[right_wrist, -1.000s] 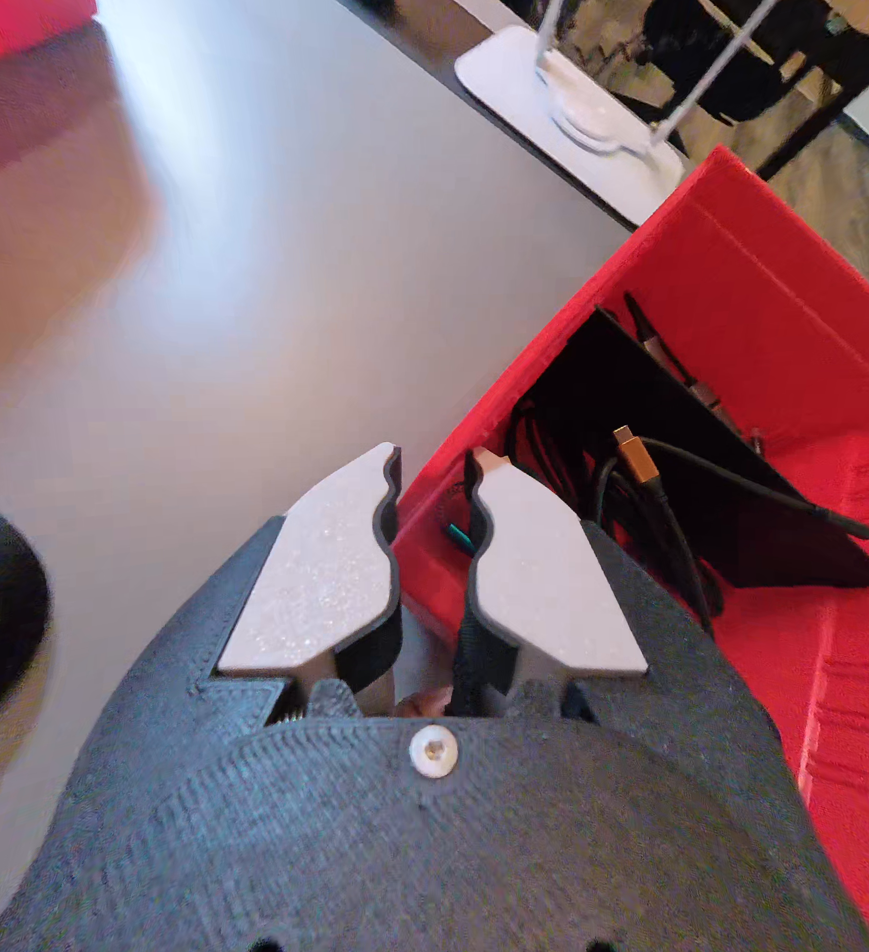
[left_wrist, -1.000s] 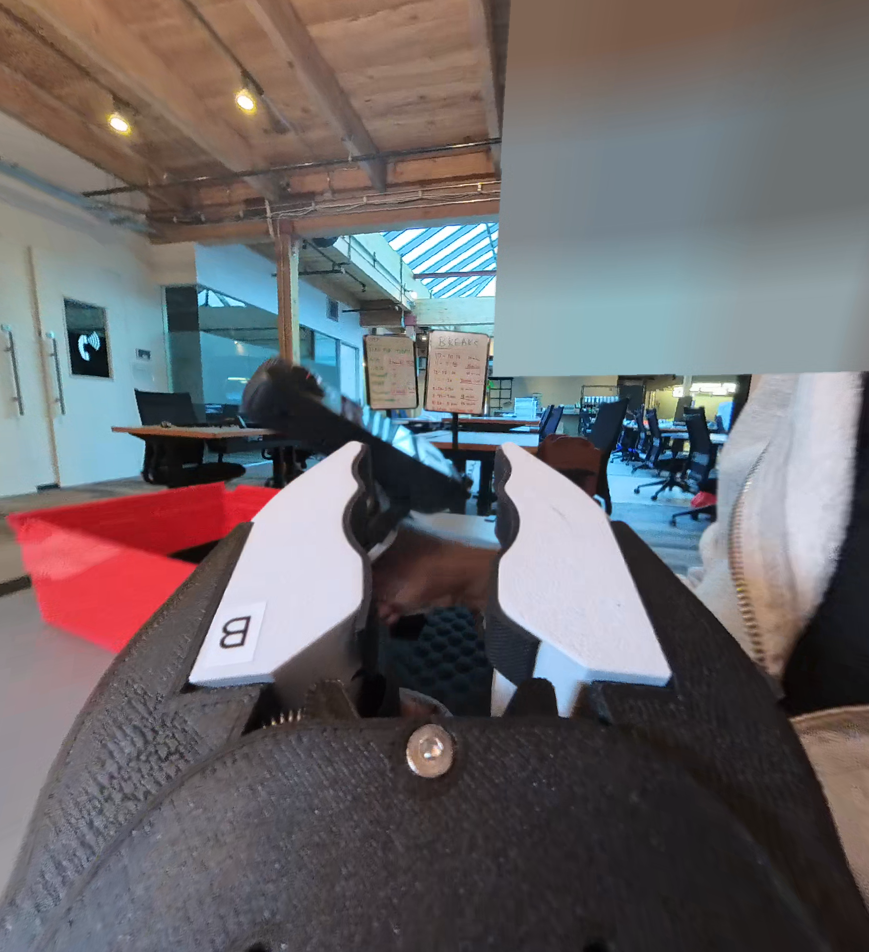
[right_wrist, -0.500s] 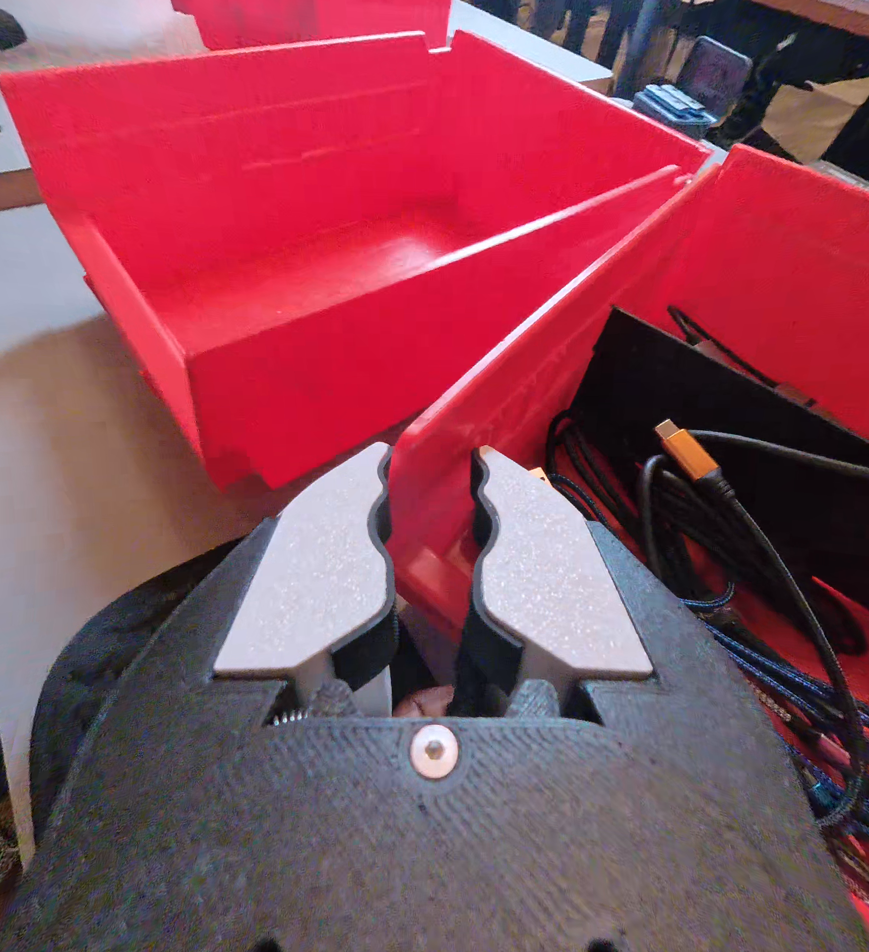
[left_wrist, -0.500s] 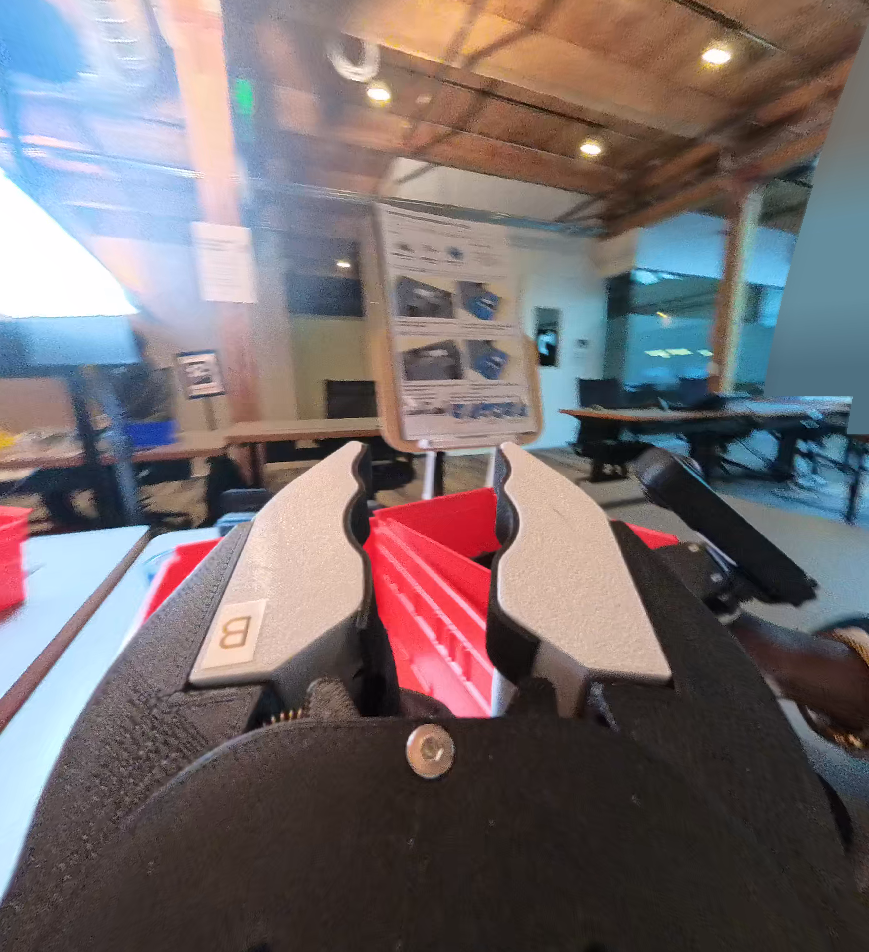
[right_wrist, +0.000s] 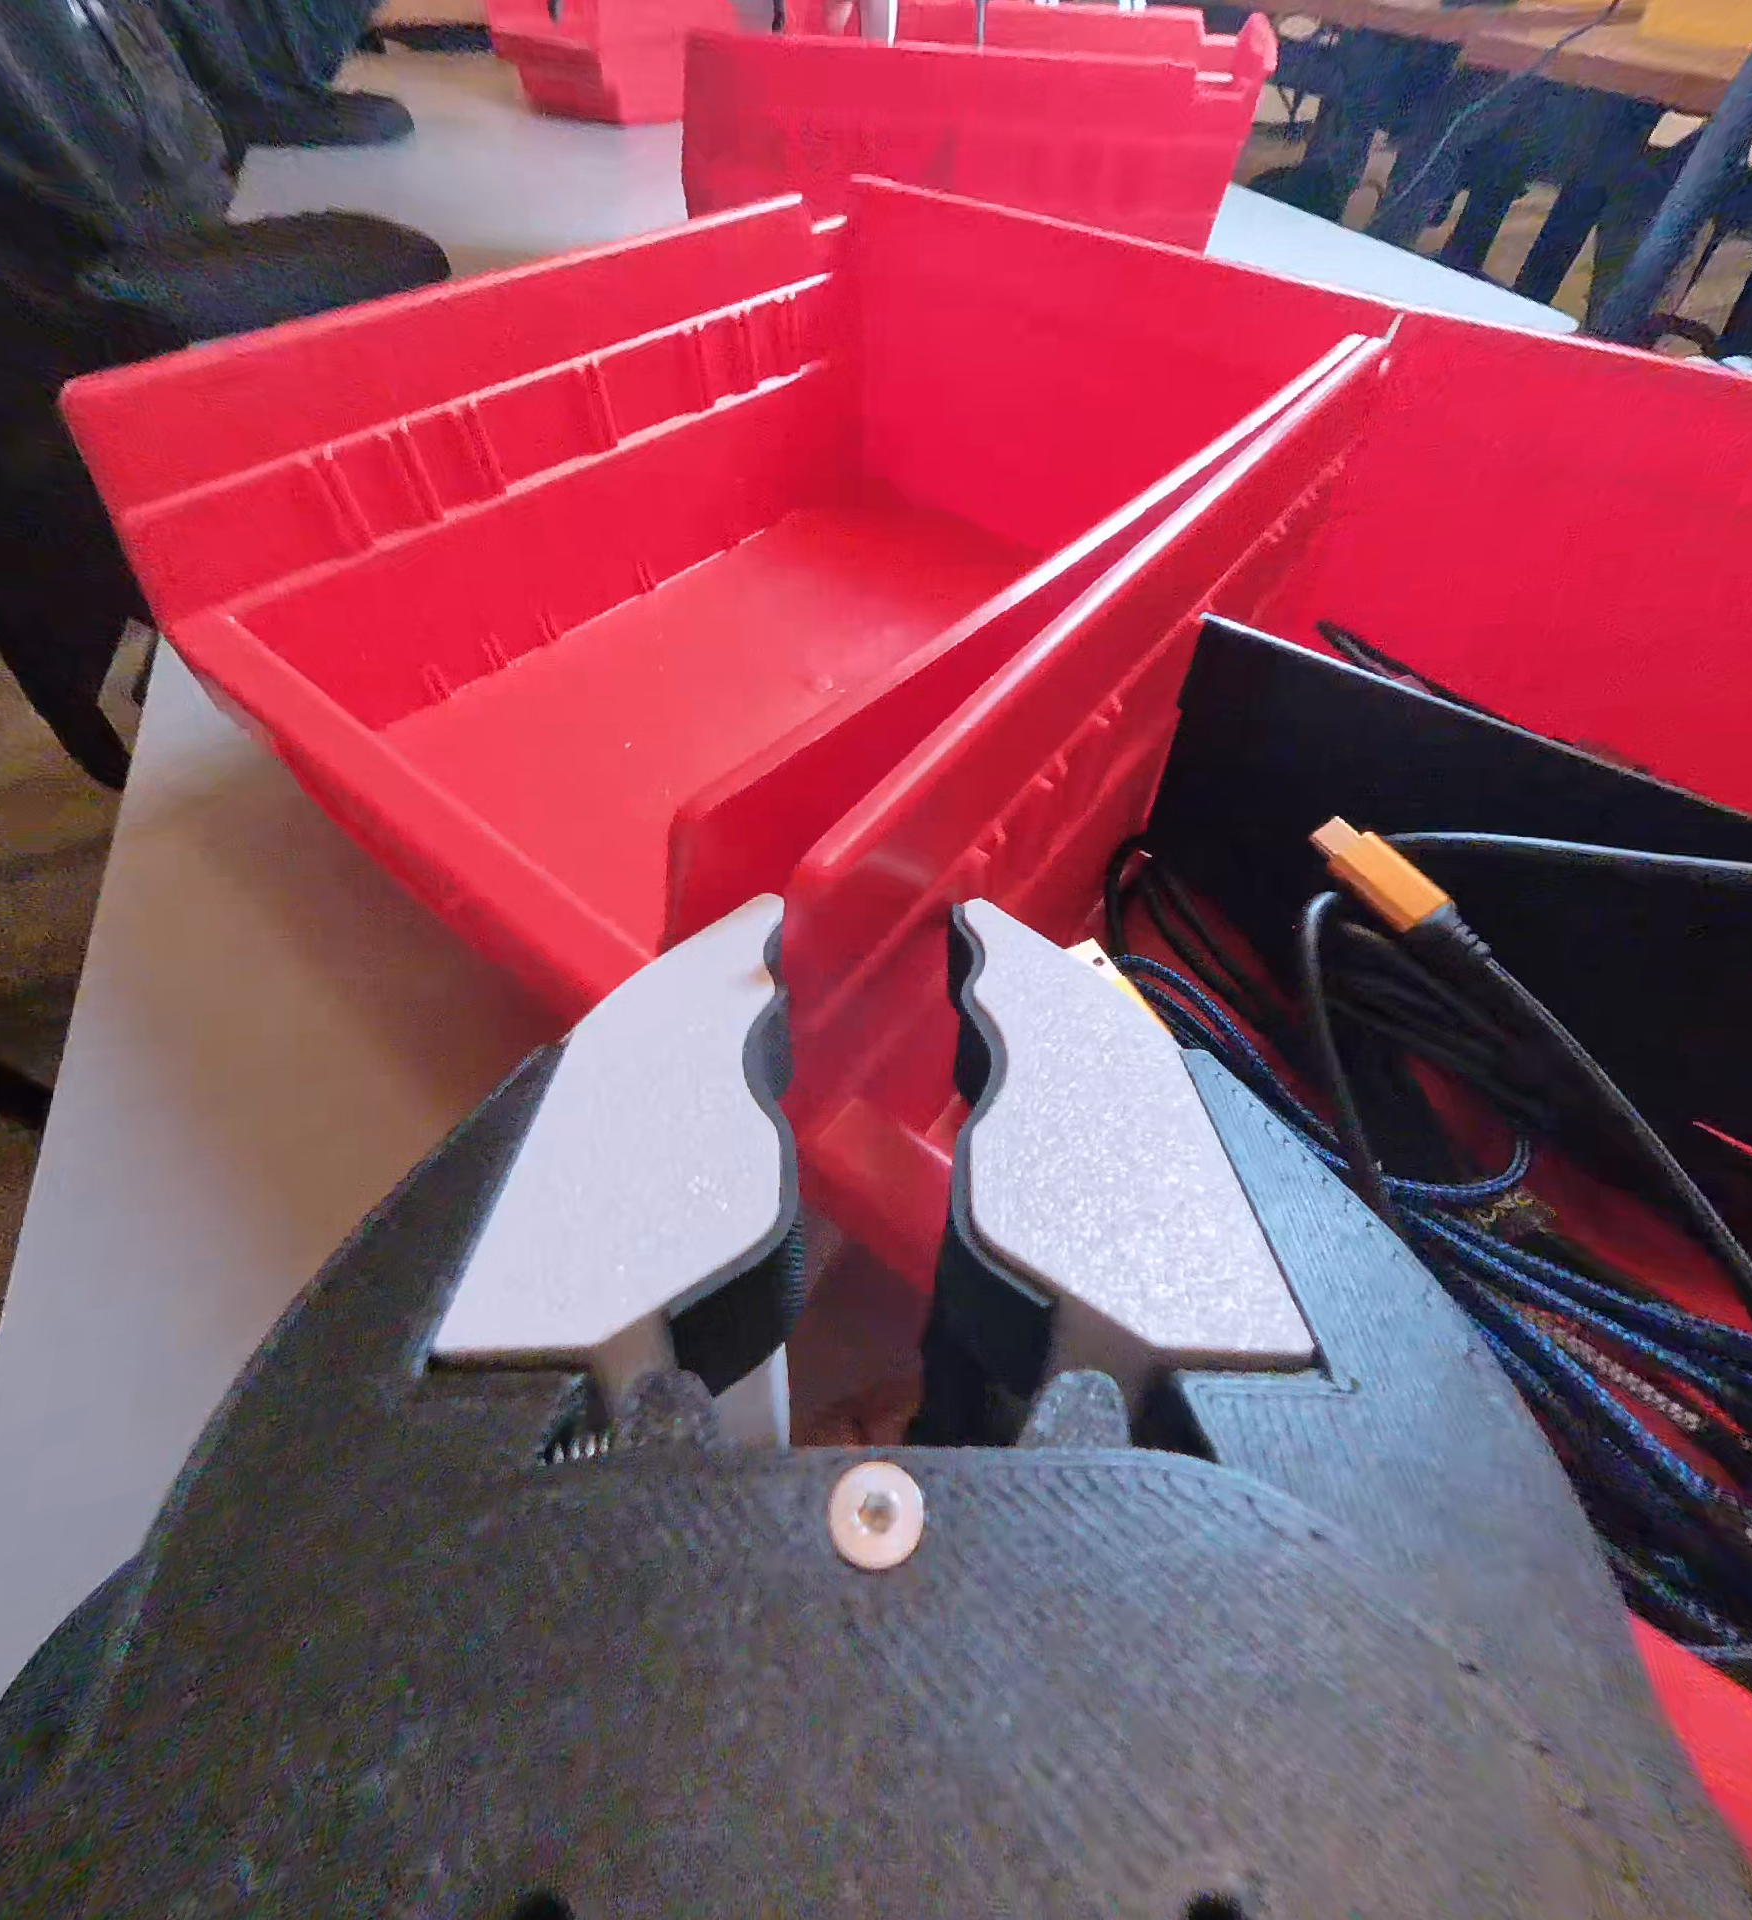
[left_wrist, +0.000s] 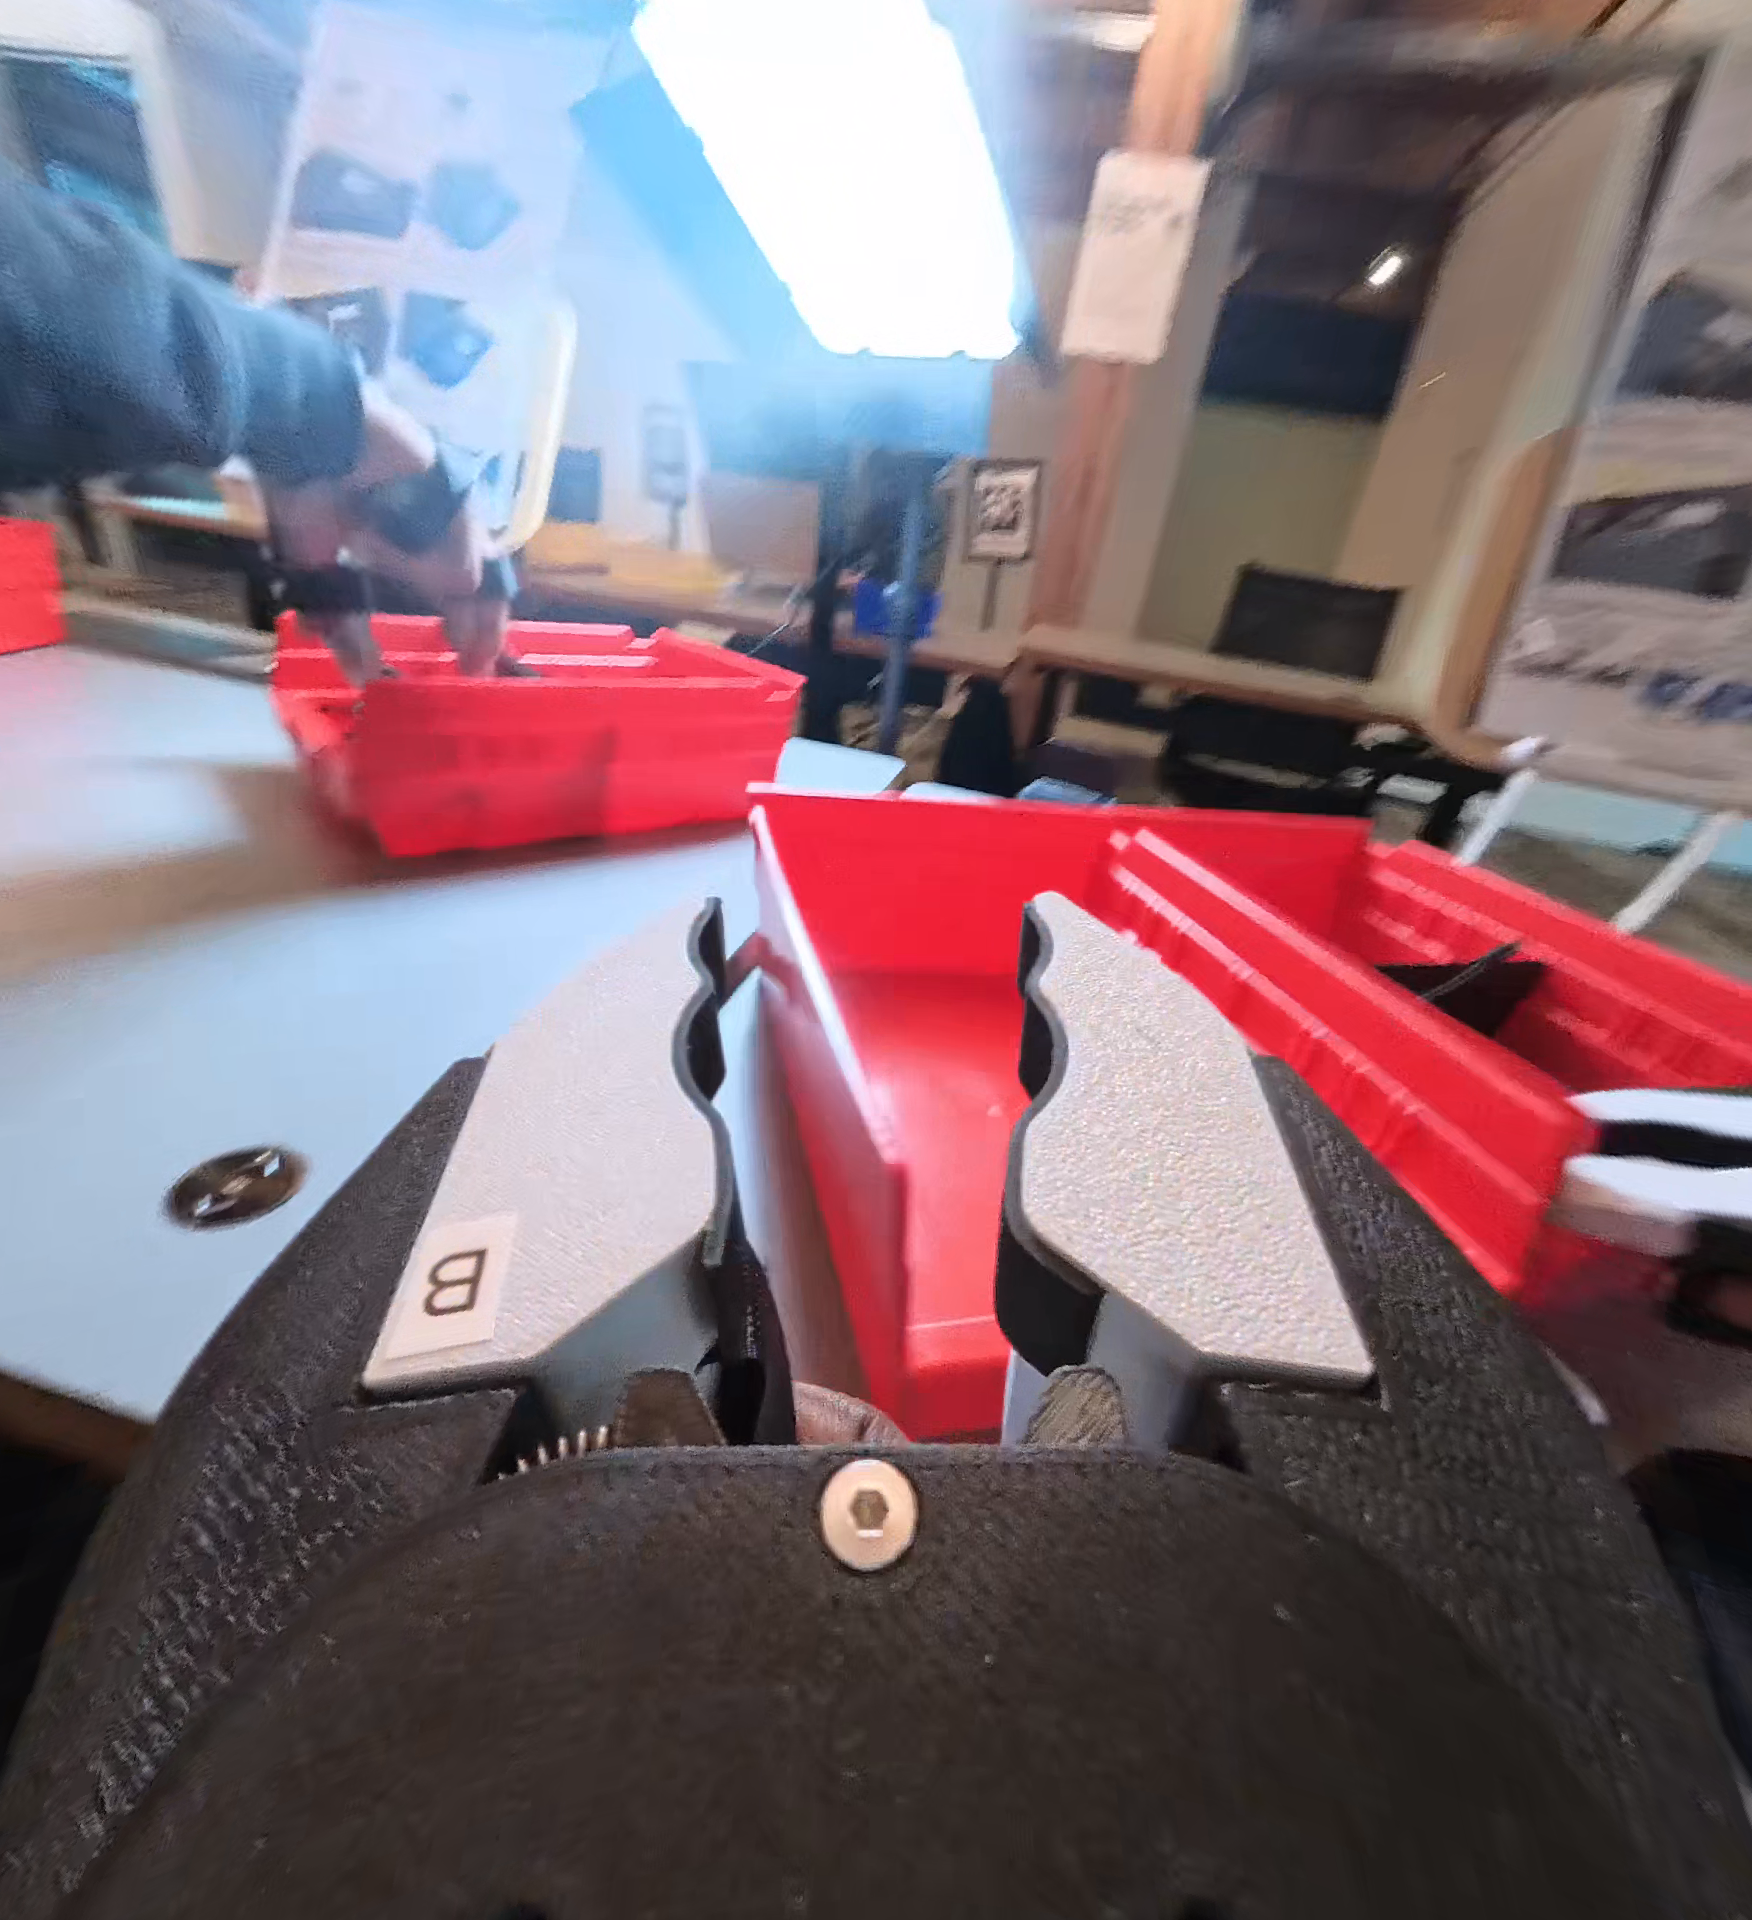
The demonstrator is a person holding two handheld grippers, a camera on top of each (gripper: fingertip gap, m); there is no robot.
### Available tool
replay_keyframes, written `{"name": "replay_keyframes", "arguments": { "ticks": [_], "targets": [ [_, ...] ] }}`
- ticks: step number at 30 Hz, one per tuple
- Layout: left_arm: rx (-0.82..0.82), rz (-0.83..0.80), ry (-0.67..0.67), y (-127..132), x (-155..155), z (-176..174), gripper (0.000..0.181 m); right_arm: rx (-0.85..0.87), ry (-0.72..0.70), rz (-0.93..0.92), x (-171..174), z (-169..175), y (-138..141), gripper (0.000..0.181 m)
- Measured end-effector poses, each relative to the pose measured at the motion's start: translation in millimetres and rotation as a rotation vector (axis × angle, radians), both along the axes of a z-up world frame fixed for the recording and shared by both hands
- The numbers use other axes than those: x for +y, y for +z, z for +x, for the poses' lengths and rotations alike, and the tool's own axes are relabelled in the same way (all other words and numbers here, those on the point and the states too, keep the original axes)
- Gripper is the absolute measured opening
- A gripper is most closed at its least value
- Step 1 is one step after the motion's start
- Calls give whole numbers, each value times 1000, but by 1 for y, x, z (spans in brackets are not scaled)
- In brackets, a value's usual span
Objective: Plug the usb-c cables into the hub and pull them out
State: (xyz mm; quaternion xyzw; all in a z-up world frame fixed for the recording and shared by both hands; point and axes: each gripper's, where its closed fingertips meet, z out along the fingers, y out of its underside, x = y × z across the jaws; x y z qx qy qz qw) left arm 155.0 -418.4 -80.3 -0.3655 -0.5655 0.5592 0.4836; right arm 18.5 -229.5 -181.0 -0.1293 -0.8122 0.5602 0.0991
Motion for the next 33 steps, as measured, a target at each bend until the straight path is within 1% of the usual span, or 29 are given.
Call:
{"name": "replay_keyframes", "arguments": {
  "ticks": [1, 3, 5, 6, 8, 9, 10, 11, 12, 14, 15, 17, 18, 19, 20, 21, 22, 23, 24, 26, 27, 28, 31, 33],
  "targets": [
    [-46, -10, 23, -10, -4, -3, 57, 3, -13, -39, 3, -1, 3, 29],
    [-133, -8, 29, -29, -7, -10, 63, 76, -96, -155, 13, -8, 23, 46],
    [-188, 15, -2, -47, -3, -21, 69, 189, -146, -315, 22, -7, 51, 45],
    [-212, 30, -16, -55, -1, -28, 71, 237, -139, -373, 24, 0, 63, 46],
    [-292, 25, -12, -77, -1, -39, 72, 270, -89, -395, 18, 19, 71, 48],
    [-341, -3, 15, -88, -4, -42, 65, 260, -66, -375, 13, 29, 68, 48],
    [-387, -47, 39, -98, -6, -44, 34, 242, -55, -341, 8, 35, 62, 49],
    [-397, -82, 28, -99, -3, -45, 13, 233, -59, -302, 5, 38, 53, 49],
    [-435, -94, 56, -99, -6, -42, 11, 242, -64, -262, 3, 38, 46, 49],
    [-549, -135, 82, -99, -12, -28, 9, 266, -59, -219, 0, 40, 42, 46],
    [-579, -102, 46, -98, -9, -21, 8, 268, -43, -211, -1, 44, 41, 43],
    [-633, -29, -82, -102, 7, -9, 14, 283, 1, -157, -7, 52, 32, 44],
    [-641, -13, -122, -102, 13, -5, 25, 301, 15, -125, -10, 55, 28, 51],
    [-624, -12, -124, -100, 15, -5, 46, 314, 17, -101, -12, 56, 25, 55],
    [-599, -18, -117, -99, 15, -7, 57, 314, 11, -79, -13, 55, 22, 55],
    [-576, -23, -117, -100, 16, -12, 59, 302, -2, -54, -14, 52, 18, 54],
    [-560, -18, -112, -103, 16, -18, 59, 280, -23, -17, -14, 47, 12, 47],
    [-560, -13, -92, -107, 14, -23, 52, 253, -38, 32, -14, 43, 4, 34],
    [-568, -23, -50, -110, 10, -27, 34, 237, -45, 81, -15, 41, -3, 27],
    [-562, -70, 47, -102, 4, -29, 21, 276, -72, 114, -15, 39, -5, 25],
    [-523, -94, 97, -92, 2, -29, 15, 309, -77, 114, -14, 40, -3, 25],
    [-456, -119, 133, -76, 2, -27, 10, 344, -81, 96, -13, 41, 2, 25],
    [-309, -248, 213, -23, 14, -13, 7, 466, -111, -41, -6, 49, 36, 24],
    [-152, -326, 255, 19, 31, -2, 7, 559, -163, -162, 8, 53, 71, 23]
  ]
}}
